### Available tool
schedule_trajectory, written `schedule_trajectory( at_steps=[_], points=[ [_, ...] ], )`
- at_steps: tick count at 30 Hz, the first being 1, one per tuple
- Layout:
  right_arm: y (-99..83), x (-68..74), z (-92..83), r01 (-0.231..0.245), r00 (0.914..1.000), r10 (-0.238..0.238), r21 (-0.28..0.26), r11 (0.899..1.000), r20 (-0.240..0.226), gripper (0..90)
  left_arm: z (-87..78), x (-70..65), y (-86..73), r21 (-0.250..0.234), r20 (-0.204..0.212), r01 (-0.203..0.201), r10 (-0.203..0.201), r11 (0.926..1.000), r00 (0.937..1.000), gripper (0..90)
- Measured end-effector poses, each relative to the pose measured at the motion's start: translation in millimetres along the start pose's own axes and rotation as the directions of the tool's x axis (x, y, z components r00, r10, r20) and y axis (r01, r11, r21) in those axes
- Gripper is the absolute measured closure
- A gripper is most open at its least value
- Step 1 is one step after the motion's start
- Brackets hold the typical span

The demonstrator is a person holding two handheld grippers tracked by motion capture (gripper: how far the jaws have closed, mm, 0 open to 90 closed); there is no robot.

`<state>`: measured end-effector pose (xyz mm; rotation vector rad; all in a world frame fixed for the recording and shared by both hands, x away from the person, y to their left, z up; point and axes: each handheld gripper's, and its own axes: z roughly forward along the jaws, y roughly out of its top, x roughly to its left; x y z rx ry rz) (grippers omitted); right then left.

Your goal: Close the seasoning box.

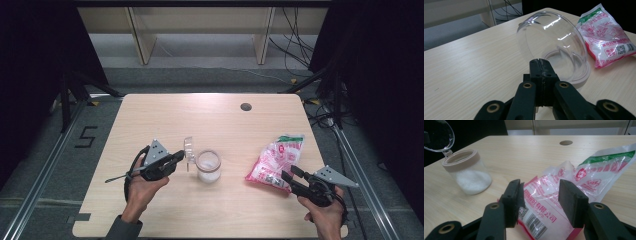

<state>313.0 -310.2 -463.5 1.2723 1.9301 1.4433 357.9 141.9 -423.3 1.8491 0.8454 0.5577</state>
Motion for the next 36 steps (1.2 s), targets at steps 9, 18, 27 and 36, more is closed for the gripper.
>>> schedule_trajectory(
  at_steps=[9,18,27,36],
  points=[
    [-1.5,2.3,-1.4,-0.003,1.0,0.004,-0.013,1.0,0.005,53.0,1.8,-3.4,1.9,-0.011,0.006,0.001,-0.001,0.9999,1.0,89.3],
    [-2.6,4.3,-2.5,0.005,1.0,-0.005,0.015,1.0,-0.004,50.8,3.4,-6.6,2.1,-0.015,0.016,0.009,-0.008,0.9999,0.9998,89.3],
    [-3.7,3.7,-3.8,0.045,0.9988,-0.046,0.015,0.999,0.016,50.1,7.2,-15.3,4.0,-0.022,0.037,0.0,0.001,0.9998,0.9993,89.2],
    [-4.9,4.6,-5.7,0.017,0.9998,-0.017,0.009,1.0,0.012,49.8,-3.4,-17.3,0.6,-0.064,0.114,0.056,-0.049,0.9964,0.9923,69.7]
  ],
)
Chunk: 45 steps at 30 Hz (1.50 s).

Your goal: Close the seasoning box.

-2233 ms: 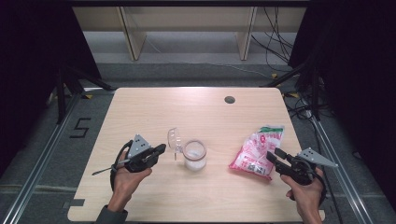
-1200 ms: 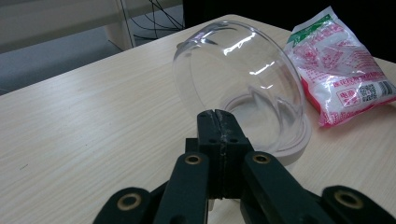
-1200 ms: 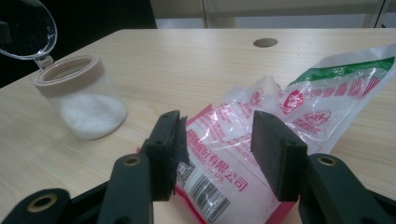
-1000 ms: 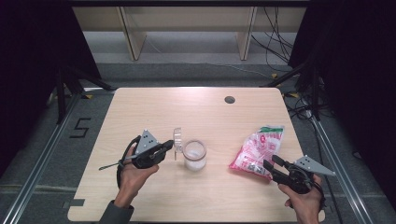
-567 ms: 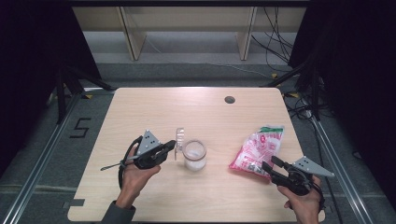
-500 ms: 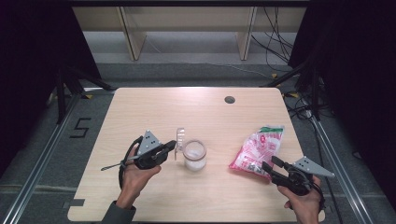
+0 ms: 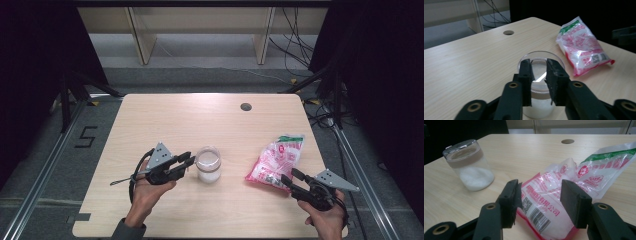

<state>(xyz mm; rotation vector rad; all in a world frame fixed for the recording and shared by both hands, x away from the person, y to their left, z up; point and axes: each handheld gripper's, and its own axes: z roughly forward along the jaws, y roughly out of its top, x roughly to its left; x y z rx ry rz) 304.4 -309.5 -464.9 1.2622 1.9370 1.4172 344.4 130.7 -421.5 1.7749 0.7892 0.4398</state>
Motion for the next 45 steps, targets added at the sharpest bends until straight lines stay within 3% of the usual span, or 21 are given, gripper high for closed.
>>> schedule_trajectory(
  at_steps=[2,3,4,7,14,15,17,18,24,26,30,31,33,34,35,39,40,42,43,44,45],
  points=[
    [-0.4,1.4,0.5,-0.014,0.9999,0.014,-0.008,1.0,-0.007,49.8,-3.6,-1.1,-2.3,0.002,0.006,0.007,-0.008,1.0,1.0,66.4],
    [-0.3,1.7,0.3,-0.014,0.9999,0.014,-0.005,1.0,-0.009,49.8,-5.2,-0.5,-3.3,0.001,0.009,-0.011,0.011,0.9999,0.9999,65.8],
    [0.2,0.6,-0.5,0.009,1.0,-0.009,0.002,1.0,-0.002,49.8,-6.4,-1.8,-4.8,-0.001,0.003,0.007,-0.007,1.0,1.0,65.0],
    [-0.5,1.3,0.6,0.003,0.9999,-0.003,-0.011,1.0,-0.014,49.8,-8.8,-1.7,-8.1,0.003,0.006,-0.002,0.002,1.0,1.0,63.5],
    [-1.4,2.9,-0.2,-0.005,0.9999,0.005,-0.013,1.0,-0.012,49.4,-9.8,-5.2,-16.6,0.005,0.015,0.022,-0.022,0.9997,0.9996,60.0],
    [-1.8,5.7,-1.2,-0.038,0.9993,0.038,0.005,0.999,-0.002,49.4,-10.1,-5.7,-17.5,0.01,0.014,0.018,-0.018,0.9998,0.9997,59.8],
    [-1.4,6.4,-2.5,-0.044,0.9988,0.044,0.012,0.999,-0.021,49.1,-10.3,-7.0,-19.7,0.013,0.014,0.021,-0.022,0.9997,0.9997,58.1],
    [-1.7,5.5,-2.1,-0.04,0.9982,0.04,0.006,0.999,-0.045,48.9,-10.8,-7.3,-20.7,0.018,0.014,0.02,-0.02,0.9996,0.9997,57.4],
    [-2.8,5.9,-0.6,-0.029,0.999,0.028,-0.004,1.0,-0.034,46.4,-10.5,-10.9,-27.4,0.022,0.021,0.026,-0.027,0.9994,0.9994,51.5],
    [-3.5,5.0,-0.2,-0.005,0.9999,0.005,-0.007,1.0,-0.016,46.3,-10.5,-11.2,-30.2,0.025,0.023,0.032,-0.033,0.9992,0.9992,48.6],
    [-3.8,8.1,-1.9,-0.038,0.9989,0.038,0.016,0.999,-0.026,45.7,-9.6,-11.7,-37.5,0.032,0.039,0.036,-0.037,0.9988,0.9986,44.9],
    [-3.9,6.3,-1.1,-0.009,0.9996,0.009,0.01,1.0,-0.026,45.5,-9.9,-12.3,-39.1,0.038,0.033,0.039,-0.04,0.9985,0.9986,44.0],
    [-4.8,7.6,0.5,-0.012,0.9992,0.012,0.003,1.0,-0.037,45.2,-9.6,-11.9,-42.0,0.039,0.037,0.047,-0.048,0.9981,0.9981,40.4],
    [-4.8,7.2,0.2,0.002,0.9998,-0.002,0.01,1.0,-0.022,45.2,-10.1,-11.9,-43.2,0.041,0.034,0.049,-0.05,0.998,0.9981,40.5],
    [-4.9,11.1,-0.8,-0.044,0.9985,0.044,0.02,0.999,-0.033,45.0,-10.7,-11.6,-43.7,0.041,0.034,0.047,-0.048,0.9981,0.9983,40.0],
    [-5.5,10.3,-0.2,-0.019,0.9992,0.02,0.025,1.0,-0.034,44.2,-13.2,-10.9,-45.0,0.043,0.014,0.048,-0.049,0.9979,0.9987,35.6],
    [-5.3,11.7,-1.3,-0.035,0.9985,0.037,0.033,0.999,-0.04,44.1,-13.1,-10.6,-45.6,0.044,0.015,0.047,-0.048,0.9979,0.9987,34.4],
    [-5.9,9.4,0.5,-0.002,0.999,0.003,0.018,1.0,-0.044,43.9,-12.6,-11.1,-47.5,0.049,0.021,0.054,-0.055,0.9973,0.9983,32.2],
    [-6.3,9.4,0.7,-0.002,0.9989,0.003,0.017,1.0,-0.047,43.8,-12.9,-11.3,-48.1,0.059,0.017,0.047,-0.048,0.9971,0.9987,31.5],
    [-6.6,12.0,-0.5,-0.033,0.9987,0.034,0.026,0.999,-0.039,43.7,-11.7,-11.5,-49.6,0.053,0.025,0.053,-0.054,0.9972,0.9982,31.0],
    [-6.5,9.3,0.5,0.009,0.9993,-0.008,0.012,1.0,-0.037,43.7,-11.9,-11.8,-50.4,0.06,0.02,0.05,-0.051,0.9969,0.9985,30.5]
  ],
)
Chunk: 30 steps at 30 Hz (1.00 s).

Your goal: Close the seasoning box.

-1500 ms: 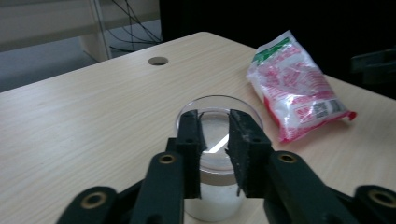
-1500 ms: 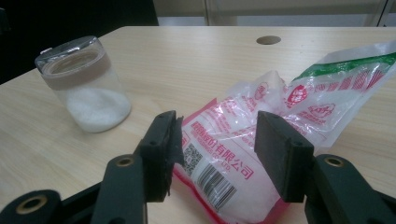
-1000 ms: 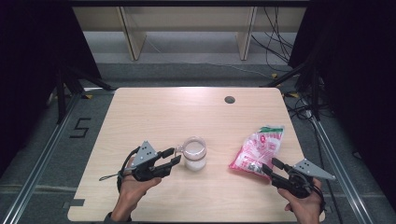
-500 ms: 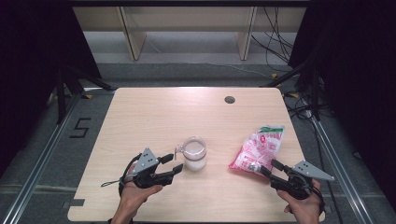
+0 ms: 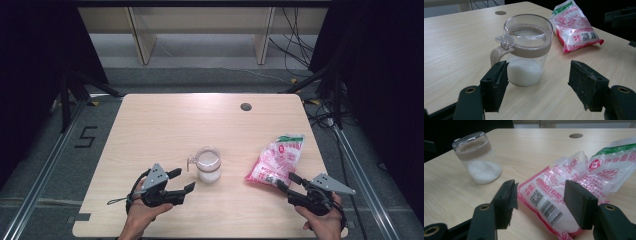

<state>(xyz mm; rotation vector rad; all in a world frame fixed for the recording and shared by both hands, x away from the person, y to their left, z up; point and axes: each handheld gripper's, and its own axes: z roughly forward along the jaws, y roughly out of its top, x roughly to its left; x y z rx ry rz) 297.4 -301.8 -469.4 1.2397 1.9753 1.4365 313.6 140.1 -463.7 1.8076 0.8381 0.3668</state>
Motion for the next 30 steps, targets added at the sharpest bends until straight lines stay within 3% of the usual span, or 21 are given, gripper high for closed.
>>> schedule_trajectory(
  at_steps=[1,3,4,9,12,18,22,25,26,27,28,30],
  points=[
    [-0.3,1.2,0.1,-0.017,0.9998,0.018,0.01,1.0,-0.012,43.7,0.2,-0.5,-1.0,0.002,-0.006,0.009,-0.009,1.0,0.9999,30.2],
    [-0.4,0.0,-0.1,0.009,1.0,-0.009,0.009,1.0,0.0,43.7,0.8,0.5,-3.2,0.003,-0.002,0.008,-0.008,1.0,1.0,29.6],
    [0.0,0.2,-1.3,0.008,0.9999,-0.008,0.026,1.0,-0.008,43.7,0.9,-0.4,-4.0,0.002,-0.01,0.018,-0.017,0.9998,0.9998,29.5],
    [-1.1,1.5,0.2,0.015,0.9998,-0.015,0.013,1.0,-0.012,43.8,1.0,0.4,-8.4,0.012,-0.015,0.021,-0.021,0.9997,0.9997,29.5],
    [-1.3,5.2,-0.8,-0.014,0.9997,0.015,0.026,1.0,-0.021,43.8,0.9,0.1,-10.6,0.018,-0.01,0.015,-0.015,0.9997,0.9998,29.5],
    [-3.4,7.5,0.4,0.003,0.9992,-0.001,0.034,0.999,-0.039,43.4,3.2,-3.8,-17.9,0.026,-0.008,0.012,-0.012,0.9996,0.9999,29.0],
    [-4.9,8.3,0.2,0.044,0.9982,-0.041,0.064,0.997,-0.043,42.7,7.4,-5.6,-25.8,0.063,0.002,-0.007,0.007,0.998,1.0,28.5],
    [-6.6,10.2,0.3,0.068,0.9969,-0.065,0.061,0.996,-0.044,42.6,9.7,-8.9,-29.1,0.065,-0.002,-0.003,0.003,0.9979,1.0,27.9],
    [-7.3,11.2,-0.1,0.07,0.9967,-0.067,0.061,0.996,-0.046,42.4,9.7,-8.6,-30.0,0.074,0.004,-0.018,0.017,0.9971,0.9998,27.6],
    [-7.8,11.1,-0.3,0.077,0.9959,-0.073,0.071,0.995,-0.052,42.2,10.5,-10.0,-31.5,0.074,0.01,-0.016,0.015,0.9971,0.9998,27.4],
    [-9.4,14.1,-0.8,0.052,0.9973,-0.048,0.085,0.995,-0.056,42.0,11.1,-11.7,-33.1,0.079,0.005,-0.021,0.021,0.9966,0.9998,27.2],
    [-10.9,13.8,-1.2,0.077,0.9954,-0.071,0.103,0.992,-0.064,41.3,12.7,-12.9,-36.9,0.092,0.02,-0.031,0.029,0.9952,0.9994,26.9]
  ],
)
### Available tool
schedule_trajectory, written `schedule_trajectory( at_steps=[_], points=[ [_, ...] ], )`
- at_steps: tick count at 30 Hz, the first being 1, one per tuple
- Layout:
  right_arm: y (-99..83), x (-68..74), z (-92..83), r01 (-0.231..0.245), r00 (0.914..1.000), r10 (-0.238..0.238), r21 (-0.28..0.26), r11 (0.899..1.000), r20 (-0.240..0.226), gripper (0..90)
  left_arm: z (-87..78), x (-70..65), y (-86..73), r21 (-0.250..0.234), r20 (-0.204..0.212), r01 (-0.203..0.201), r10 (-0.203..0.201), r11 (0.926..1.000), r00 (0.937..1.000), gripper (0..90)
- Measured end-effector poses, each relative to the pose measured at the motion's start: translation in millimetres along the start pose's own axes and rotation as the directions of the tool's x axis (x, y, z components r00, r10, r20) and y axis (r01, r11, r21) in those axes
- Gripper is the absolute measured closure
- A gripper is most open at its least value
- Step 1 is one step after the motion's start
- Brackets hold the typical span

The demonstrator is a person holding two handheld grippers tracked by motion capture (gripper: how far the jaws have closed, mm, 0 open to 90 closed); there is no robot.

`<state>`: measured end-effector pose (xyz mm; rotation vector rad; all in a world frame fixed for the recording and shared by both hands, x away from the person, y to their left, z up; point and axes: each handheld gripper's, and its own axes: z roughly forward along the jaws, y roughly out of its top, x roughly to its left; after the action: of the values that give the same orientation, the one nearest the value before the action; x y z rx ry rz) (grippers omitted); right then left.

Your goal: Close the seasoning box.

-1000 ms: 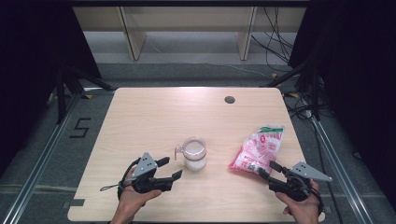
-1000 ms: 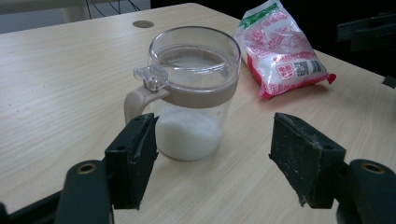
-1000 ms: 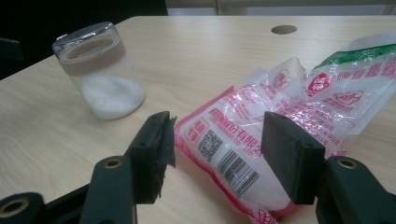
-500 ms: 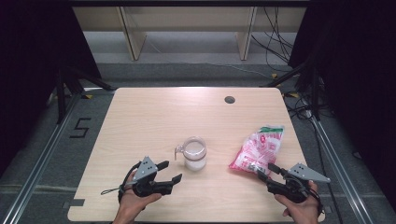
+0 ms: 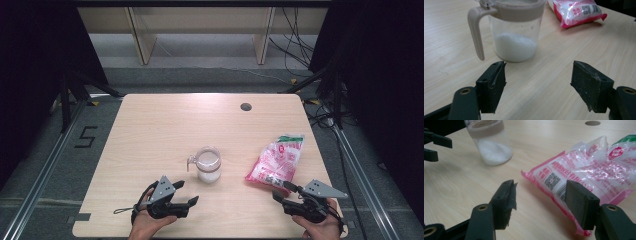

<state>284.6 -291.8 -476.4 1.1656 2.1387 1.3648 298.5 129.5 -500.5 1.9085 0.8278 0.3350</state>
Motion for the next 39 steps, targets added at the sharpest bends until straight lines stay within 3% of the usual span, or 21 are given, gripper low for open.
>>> schedule_trajectory(
  at_steps=[1,3,5,6,7,8,10,12,13,14,15,18,19,21,24,25,30,32,37,38,39],
  points=[
    [-1.2,1.9,0.5,-0.016,0.9999,0.016,0.001,1.0,-0.006,41.1,0.1,-1.6,-1.5,0.007,-0.007,0.004,-0.004,1.0,1.0,26.8],
    [-2.4,1.0,0.2,0.015,0.9999,-0.015,0.009,1.0,-0.007,40.8,0.8,-0.9,-4.0,0.008,0.001,-0.009,0.009,0.9999,1.0,26.6],
    [-3.9,4.9,-1.6,-0.017,0.9996,0.017,0.026,1.0,-0.021,40.5,-0.4,-0.9,-5.6,0.011,-0.005,-0.002,0.002,0.9999,1.0,26.4],
    [-4.5,3.5,-1.1,0.014,0.9997,-0.014,0.011,1.0,-0.018,40.5,-1.4,-1.3,-6.1,0.013,-0.014,0.004,-0.004,0.9999,0.9999,26.3],
    [-5.7,7.3,-1.7,-0.029,0.999,0.03,0.036,0.999,-0.031,40.5,-1.5,-1.4,-6.8,0.008,-0.011,0.009,-0.009,0.9999,0.9999,26.1],
    [-5.9,8.8,-3.7,-0.032,0.9987,0.034,0.054,0.998,-0.038,40.5,-2.2,0.8,-7.1,0.015,-0.004,-0.014,0.015,0.9998,0.9999,26.0],
    [-7.3,8.3,-2.3,0.024,0.9992,-0.023,0.035,0.999,-0.032,40.3,-1.6,-0.4,-9.7,0.017,-0.002,0.015,-0.015,0.9998,0.9999,25.3],
    [-8.4,11.5,-3.1,0.029,0.9992,-0.027,0.059,0.998,-0.031,40.0,-0.7,-0.9,-12.4,0.024,0.004,0.019,-0.019,0.9995,0.9998,25.1],
    [-9.5,13.7,-3.5,0.027,0.9992,-0.024,0.078,0.997,-0.031,39.7,-0.5,0.1,-14.0,0.04,0.007,-0.005,0.005,0.9992,1.0,24.9],
    [-10.4,16.9,-4.4,0.014,0.9993,-0.011,0.099,0.995,-0.035,38.9,1.0,-2.2,-15.6,0.039,0.009,0.026,-0.026,0.9989,0.9996,24.7],
    [-11.2,15.0,-2.9,0.054,0.9979,-0.051,0.09,0.994,-0.041,38.4,1.1,-1.5,-16.3,0.052,0.015,0.014,-0.015,0.9986,0.9998,24.5],
    [-14.2,18.7,-3.5,0.059,0.9975,-0.055,0.114,0.992,-0.045,37.7,1.7,-2.5,-16.2,0.06,0.011,0.002,-0.002,0.9982,0.9999,23.0],
    [-14.9,18.5,-2.6,0.085,0.9955,-0.079,0.112,0.99,-0.052,37.6,3.0,-5.5,-16.6,0.042,0.021,0.024,-0.024,0.9988,0.9995,22.6],
    [-15.9,21.2,-5.2,0.08,0.9961,-0.075,0.119,0.99,-0.046,37.1,3.4,-5.5,-17.3,0.063,0.019,-0.008,0.007,0.998,0.9998,21.5],
    [-18.6,25.1,-6.2,0.076,0.9965,-0.072,0.126,0.989,-0.042,37.0,5.8,-8.1,-19.1,0.061,0.014,-0.008,0.007,0.9981,0.9999,21.7],
    [-18.7,23.8,-6.4,0.096,0.9939,-0.088,0.124,0.988,-0.066,37.0,6.9,-10.2,-19.7,0.054,0.016,0.003,-0.004,0.9986,0.9999,21.7],
    [-22.3,27.0,-7.9,0.11,0.9926,-0.101,0.145,0.983,-0.066,36.5,6.6,-9.2,-19.6,0.069,0.026,-0.038,0.036,0.9969,0.999,21.7],
    [-22.4,27.8,-8.1,0.122,0.9918,-0.115,0.15,0.981,-0.055,36.3,7.4,-11.0,-20.4,0.052,0.022,0.009,-0.011,0.9986,0.9997,21.7],
    [-23.2,26.8,-5.9,0.144,0.9889,-0.136,0.159,0.977,-0.06,36.0,5.3,-6.3,-20.0,0.071,0.014,-0.034,0.033,0.9969,0.9994,22.0],
    [-23.2,27.5,-6.4,0.145,0.9892,-0.138,0.162,0.976,-0.048,36.0,6.3,-8.2,-20.9,0.058,0.016,0.004,-0.005,0.9983,0.9999,22.0],
    [-23.3,27.6,-6.4,0.144,0.9892,-0.138,0.165,0.976,-0.048,36.0,6.7,-8.0,-21.2,0.058,0.018,0.004,-0.005,0.9983,0.9998,21.9]
  ],
)
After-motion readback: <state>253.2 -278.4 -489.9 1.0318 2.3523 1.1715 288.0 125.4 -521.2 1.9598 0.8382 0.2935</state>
